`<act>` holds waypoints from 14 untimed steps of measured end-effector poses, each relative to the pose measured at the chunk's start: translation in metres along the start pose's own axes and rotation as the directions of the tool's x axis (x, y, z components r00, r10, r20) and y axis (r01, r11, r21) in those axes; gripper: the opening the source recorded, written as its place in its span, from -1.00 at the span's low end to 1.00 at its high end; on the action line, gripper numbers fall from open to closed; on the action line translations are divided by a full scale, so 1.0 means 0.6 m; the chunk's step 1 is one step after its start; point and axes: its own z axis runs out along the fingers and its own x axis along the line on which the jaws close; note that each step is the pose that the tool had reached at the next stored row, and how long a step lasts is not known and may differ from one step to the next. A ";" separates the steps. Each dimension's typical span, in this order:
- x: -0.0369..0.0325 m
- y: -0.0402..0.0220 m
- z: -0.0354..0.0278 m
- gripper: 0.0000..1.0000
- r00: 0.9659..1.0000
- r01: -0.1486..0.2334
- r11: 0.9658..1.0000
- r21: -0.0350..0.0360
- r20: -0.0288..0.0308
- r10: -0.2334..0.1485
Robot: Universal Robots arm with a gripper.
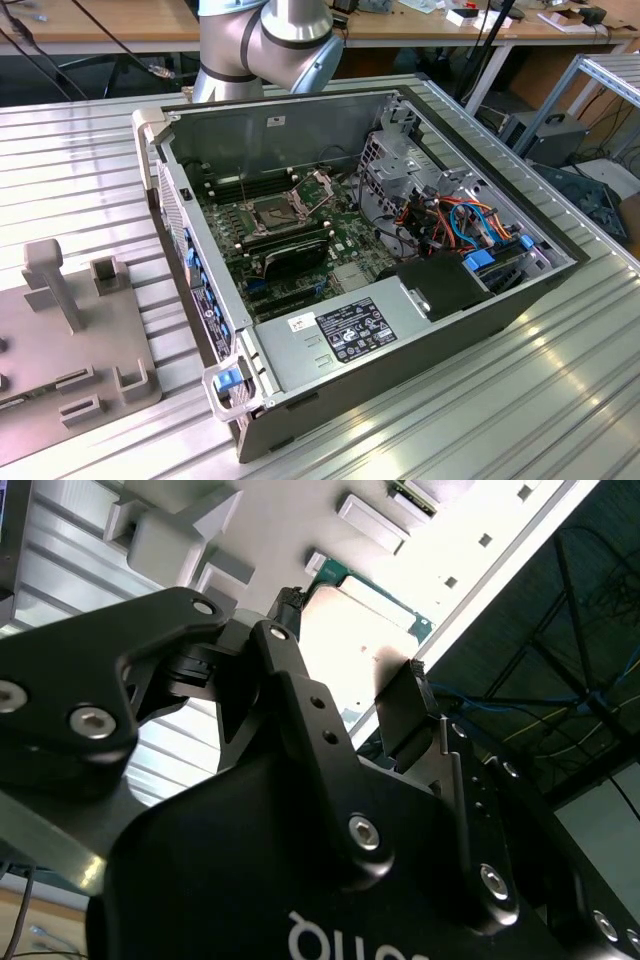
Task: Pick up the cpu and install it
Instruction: 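Pick up the cpu and move it towards the insertion slot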
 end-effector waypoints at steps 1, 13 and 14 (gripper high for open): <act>0.000 0.000 0.000 0.09 1.000 0.000 1.000 0.000 0.000 0.000; 0.000 0.000 -0.006 0.09 1.000 0.000 1.000 0.000 0.000 0.000; 0.000 0.000 -0.006 0.09 1.000 0.000 1.000 0.000 0.000 0.000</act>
